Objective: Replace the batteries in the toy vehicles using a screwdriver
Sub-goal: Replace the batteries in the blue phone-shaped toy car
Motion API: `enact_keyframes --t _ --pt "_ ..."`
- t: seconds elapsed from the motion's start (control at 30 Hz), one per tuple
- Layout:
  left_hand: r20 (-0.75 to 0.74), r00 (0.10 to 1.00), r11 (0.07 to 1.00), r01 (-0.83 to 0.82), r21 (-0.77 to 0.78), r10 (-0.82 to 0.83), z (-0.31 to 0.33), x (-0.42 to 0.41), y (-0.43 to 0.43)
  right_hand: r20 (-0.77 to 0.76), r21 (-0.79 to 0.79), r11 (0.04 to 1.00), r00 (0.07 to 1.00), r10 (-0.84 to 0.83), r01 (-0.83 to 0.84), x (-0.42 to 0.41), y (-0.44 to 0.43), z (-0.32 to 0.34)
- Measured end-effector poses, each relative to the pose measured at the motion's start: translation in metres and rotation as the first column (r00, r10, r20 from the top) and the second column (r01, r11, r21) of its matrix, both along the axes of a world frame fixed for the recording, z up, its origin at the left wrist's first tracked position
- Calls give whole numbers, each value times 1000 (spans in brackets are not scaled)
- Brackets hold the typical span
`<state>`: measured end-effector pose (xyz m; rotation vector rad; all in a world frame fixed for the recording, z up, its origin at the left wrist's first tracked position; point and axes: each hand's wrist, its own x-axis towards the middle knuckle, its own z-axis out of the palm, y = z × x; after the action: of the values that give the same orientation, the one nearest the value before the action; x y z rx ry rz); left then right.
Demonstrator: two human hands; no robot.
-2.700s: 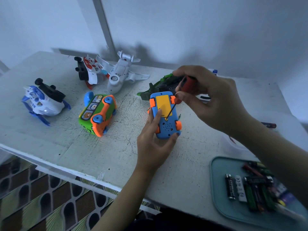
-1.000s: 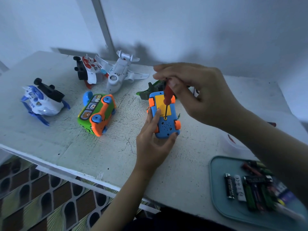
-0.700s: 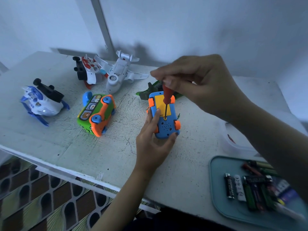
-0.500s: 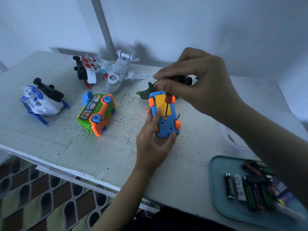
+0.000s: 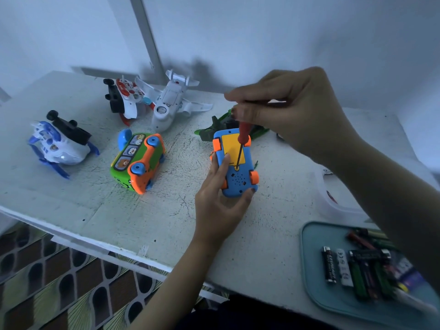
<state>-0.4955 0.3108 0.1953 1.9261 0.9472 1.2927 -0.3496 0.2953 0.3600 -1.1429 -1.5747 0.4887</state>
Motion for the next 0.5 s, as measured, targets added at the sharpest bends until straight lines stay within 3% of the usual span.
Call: enact_keyframes --t 0.1,0.23,0.37,0.5 --pt "7 1000 1000 -9 6 9 0 0 0 95 86 987 985 -143 135 -1 3 -8" --pt "8 1000 1000 -7 5 7 0 0 1 57 126 960 964 -259 251 1 7 -14" --pt "17 1000 1000 11 2 -11 -3 0 2 -32 -14 1000 999 -24 23 7 3 -12" --pt "6 1000 1000 -1 -6 2 -2 -1 1 -159 -60 976 967 199 -211 7 -2 -12"
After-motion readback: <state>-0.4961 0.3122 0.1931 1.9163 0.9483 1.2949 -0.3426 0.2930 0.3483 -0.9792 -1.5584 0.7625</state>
